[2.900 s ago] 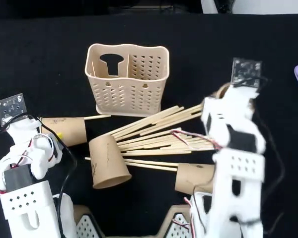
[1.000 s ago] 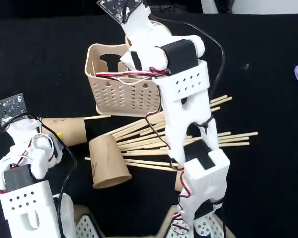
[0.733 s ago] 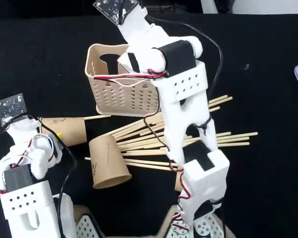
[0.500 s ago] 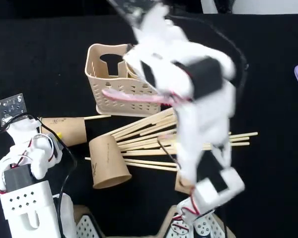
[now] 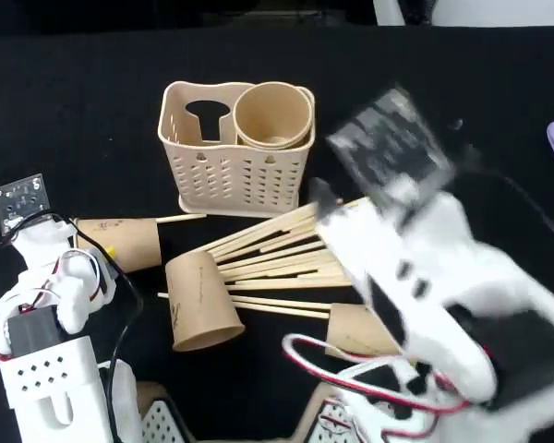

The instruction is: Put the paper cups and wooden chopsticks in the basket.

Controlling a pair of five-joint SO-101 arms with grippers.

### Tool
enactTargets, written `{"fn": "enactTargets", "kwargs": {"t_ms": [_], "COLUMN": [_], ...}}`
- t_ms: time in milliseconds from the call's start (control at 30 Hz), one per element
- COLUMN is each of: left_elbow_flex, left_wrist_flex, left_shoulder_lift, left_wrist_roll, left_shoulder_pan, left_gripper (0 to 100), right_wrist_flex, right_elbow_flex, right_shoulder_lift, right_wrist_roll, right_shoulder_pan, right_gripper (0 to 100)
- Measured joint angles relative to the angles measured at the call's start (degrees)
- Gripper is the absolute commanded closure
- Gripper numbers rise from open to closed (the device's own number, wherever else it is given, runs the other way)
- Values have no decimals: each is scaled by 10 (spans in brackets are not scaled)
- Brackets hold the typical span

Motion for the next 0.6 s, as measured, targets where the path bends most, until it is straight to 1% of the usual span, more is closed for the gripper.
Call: {"fn": "enactTargets", "kwargs": {"t_ms": [133, 200, 267, 333, 400, 533, 600], "left_elbow_flex": [0, 0, 0, 0, 0, 0, 0], "left_wrist_flex": [0, 0, 0, 0, 0, 0, 0], "left_shoulder_lift": [0, 0, 0, 0, 0, 0, 0], "left_wrist_roll": [0, 0, 0, 0, 0, 0, 0], "left_shoulder_pan": [0, 0, 0, 0, 0, 0, 0], "left_gripper": [765, 765, 765, 765, 765, 765, 765], "right_wrist_flex": [-2, -4, -17, -20, -21, -11, -7], "right_elbow_flex": [165, 259, 349, 418, 451, 461, 461], "right_shoulder_lift": [-89, -96, -86, -80, -59, -11, 10], "right_wrist_roll": [18, 18, 17, 17, 18, 18, 18], "right_shoulder_pan": [132, 191, 228, 242, 246, 248, 260], "right_gripper": [744, 744, 744, 744, 744, 744, 744]}}
